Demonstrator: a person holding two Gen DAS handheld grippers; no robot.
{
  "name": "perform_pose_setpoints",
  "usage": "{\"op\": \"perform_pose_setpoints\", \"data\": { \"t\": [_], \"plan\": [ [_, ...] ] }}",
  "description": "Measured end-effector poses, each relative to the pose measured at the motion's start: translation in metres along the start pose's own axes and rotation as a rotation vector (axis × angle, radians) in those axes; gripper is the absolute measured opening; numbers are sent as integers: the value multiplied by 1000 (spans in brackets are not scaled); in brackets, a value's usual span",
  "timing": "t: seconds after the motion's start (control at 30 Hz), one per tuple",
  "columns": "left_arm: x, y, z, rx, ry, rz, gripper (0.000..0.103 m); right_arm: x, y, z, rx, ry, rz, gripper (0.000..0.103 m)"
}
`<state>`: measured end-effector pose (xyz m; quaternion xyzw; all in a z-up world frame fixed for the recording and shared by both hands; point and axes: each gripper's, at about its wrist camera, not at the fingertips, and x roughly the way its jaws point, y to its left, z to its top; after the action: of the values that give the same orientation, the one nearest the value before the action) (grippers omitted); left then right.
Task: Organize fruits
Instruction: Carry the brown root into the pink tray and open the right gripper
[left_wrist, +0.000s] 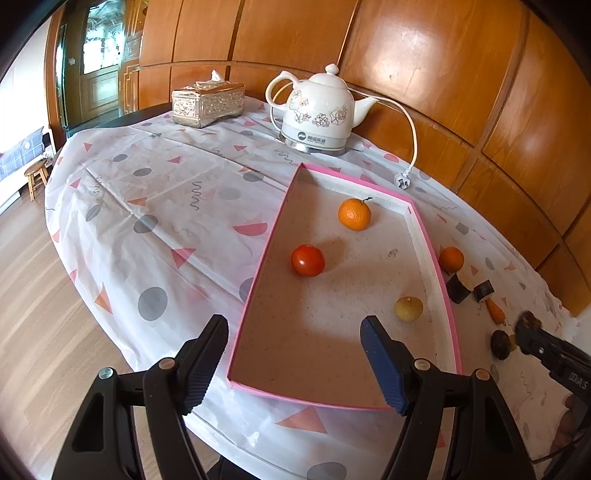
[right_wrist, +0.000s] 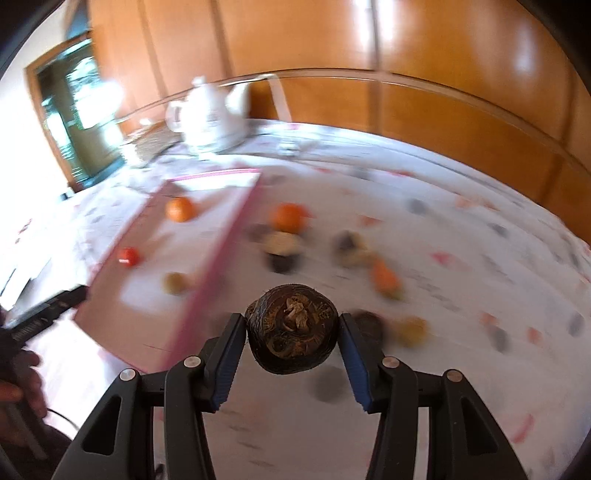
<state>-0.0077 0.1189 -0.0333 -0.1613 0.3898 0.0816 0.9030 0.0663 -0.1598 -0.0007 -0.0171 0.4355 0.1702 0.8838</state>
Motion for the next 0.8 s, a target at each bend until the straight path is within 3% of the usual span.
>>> {"op": "perform_pose_setpoints", "data": {
  "t": [0.13,0.33,0.43,0.47,0.53,0.8],
  "plan": [
    [-1,2,0,-5,-4,6,75,20,42,21,-69,12,90,52],
    [-1,7,0,-10,-3,13,74,53,86,59,-89,15,153,52],
    [-2,9,0,-10,-6,17,74,66,96,69,-92,4,137,55],
    [-2,10,0,-12,-6,18,74,69,98,71,-88,4,130,63],
    [-1,12,0,-18,-3,19,74,69,96,71,-64,0,128,67],
    [-1,8,-1,-12,0,11,75,44,69,43,-16,-32,44,67]
  ]
}}
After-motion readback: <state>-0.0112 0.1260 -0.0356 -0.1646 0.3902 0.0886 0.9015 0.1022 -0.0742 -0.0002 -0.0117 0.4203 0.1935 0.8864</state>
